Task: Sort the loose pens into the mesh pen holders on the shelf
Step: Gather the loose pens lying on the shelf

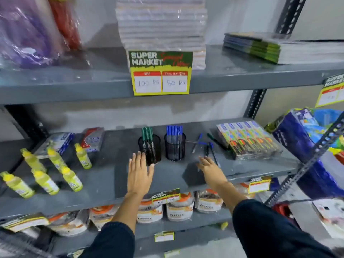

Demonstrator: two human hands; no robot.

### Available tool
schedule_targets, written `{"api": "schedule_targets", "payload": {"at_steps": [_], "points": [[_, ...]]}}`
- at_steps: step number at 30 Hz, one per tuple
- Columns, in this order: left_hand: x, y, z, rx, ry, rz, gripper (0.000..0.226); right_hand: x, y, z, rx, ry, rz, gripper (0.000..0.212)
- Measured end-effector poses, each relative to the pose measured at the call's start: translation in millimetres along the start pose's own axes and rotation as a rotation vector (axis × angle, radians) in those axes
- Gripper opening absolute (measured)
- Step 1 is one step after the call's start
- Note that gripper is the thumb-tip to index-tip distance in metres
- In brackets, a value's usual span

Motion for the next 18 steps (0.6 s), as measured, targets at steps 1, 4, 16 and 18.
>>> {"api": "schedule_targets", "payload": {"at_steps": [1, 4, 16, 18], "points": [[5.6, 4.1, 1.5, -0.004, 0.016, -0.031, 0.057, -5.1, 4.5, -1.8, 0.02, -0.021, 0.004, 0.063], [22.6, 14.7, 11.9, 0.011, 0.06, -0.123, 0.056, -17.8, 10.7, -3.8, 0.005, 0.009, 0.0, 0.056], [34.5, 29.2, 31.1, 0.087, 0.092, -0.228, 0.051, -18.5, 37.4, -6.3, -0.074, 0.01, -0.099, 0.037], [34.1, 28.8, 30.8, 0.09, 0.094, -0.223, 0.051, -16.0, 39.0, -7.0, -0.07, -0.005, -0.113, 0.029]]}}
Point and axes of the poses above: each hand's wrist, its own y-axis towards the middle knuckle, its own z-axis out of the palm, x = y × z, the point moved 5 cm from there along y, towards the middle knuckle, and after that the axes turned 11 degrees about -z, right-handed, at the moved point
